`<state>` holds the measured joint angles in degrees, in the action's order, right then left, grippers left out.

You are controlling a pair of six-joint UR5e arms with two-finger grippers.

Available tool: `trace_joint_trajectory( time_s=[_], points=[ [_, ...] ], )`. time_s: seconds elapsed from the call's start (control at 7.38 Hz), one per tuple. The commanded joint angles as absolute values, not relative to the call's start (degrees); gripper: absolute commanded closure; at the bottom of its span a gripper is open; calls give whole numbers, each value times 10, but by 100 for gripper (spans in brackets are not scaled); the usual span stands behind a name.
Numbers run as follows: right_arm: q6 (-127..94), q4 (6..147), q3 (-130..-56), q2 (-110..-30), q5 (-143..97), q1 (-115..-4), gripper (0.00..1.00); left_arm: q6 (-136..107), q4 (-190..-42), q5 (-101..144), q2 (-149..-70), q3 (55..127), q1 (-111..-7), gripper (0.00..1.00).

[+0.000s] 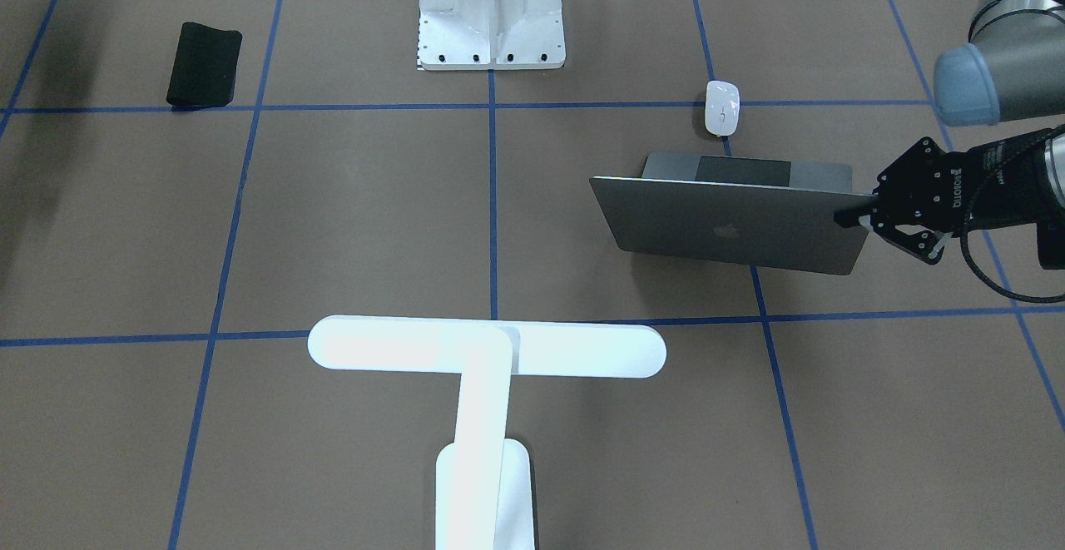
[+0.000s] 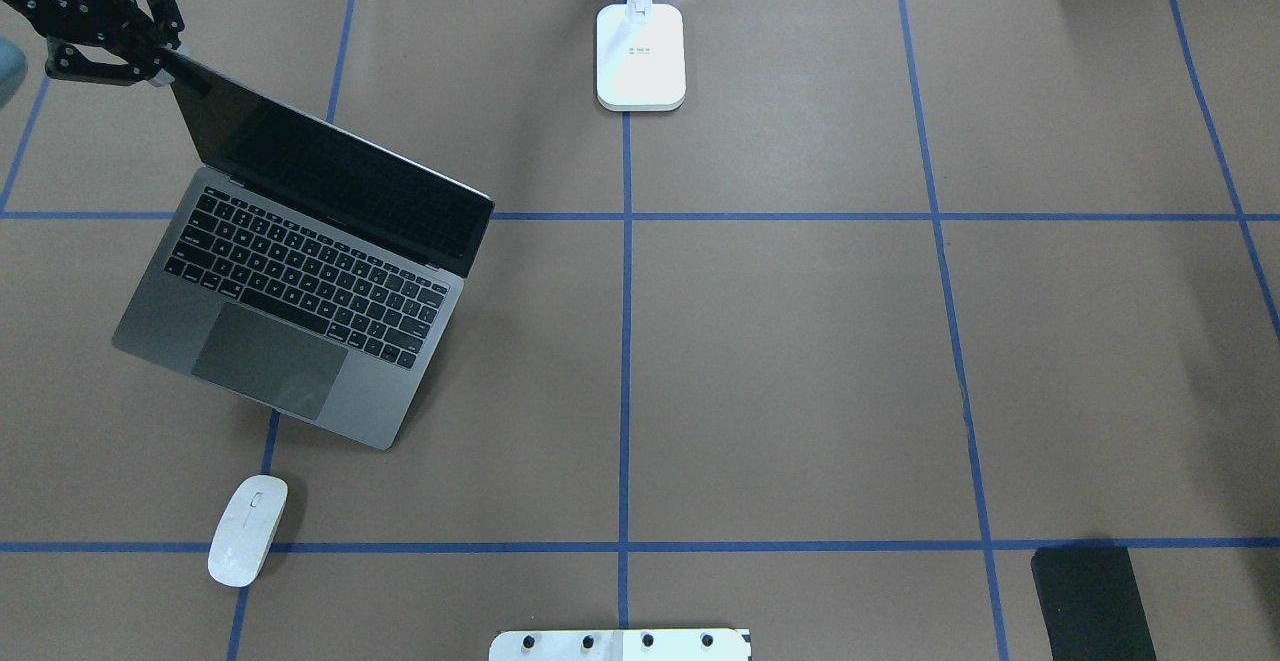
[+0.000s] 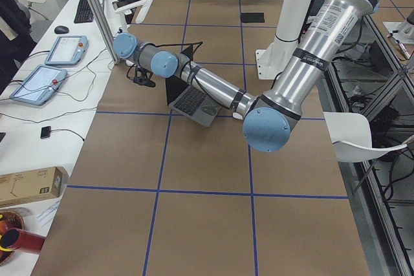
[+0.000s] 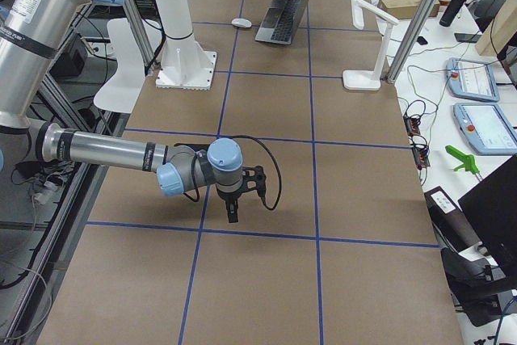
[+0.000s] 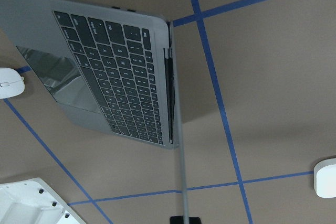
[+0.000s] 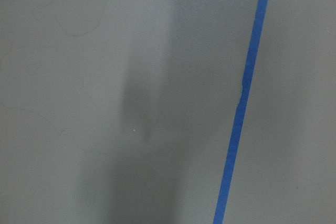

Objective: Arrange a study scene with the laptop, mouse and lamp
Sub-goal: 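Lower the laptop's front edge onto the table with the left gripper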

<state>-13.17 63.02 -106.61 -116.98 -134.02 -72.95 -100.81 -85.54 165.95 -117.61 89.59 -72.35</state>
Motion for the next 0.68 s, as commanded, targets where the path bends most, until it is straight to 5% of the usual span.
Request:
trace_joint_trajectory(
  time_s=[0.0, 0.54],
  points=[
    [-132, 630, -1064, -1170, -1342, -729, 0, -1008, -871, 1631, -1175, 896, -723, 100],
    [-132, 630, -1063, -1171, -1346, -729, 0, -1009, -906, 1582, -1161, 902, -722, 100]
  ],
)
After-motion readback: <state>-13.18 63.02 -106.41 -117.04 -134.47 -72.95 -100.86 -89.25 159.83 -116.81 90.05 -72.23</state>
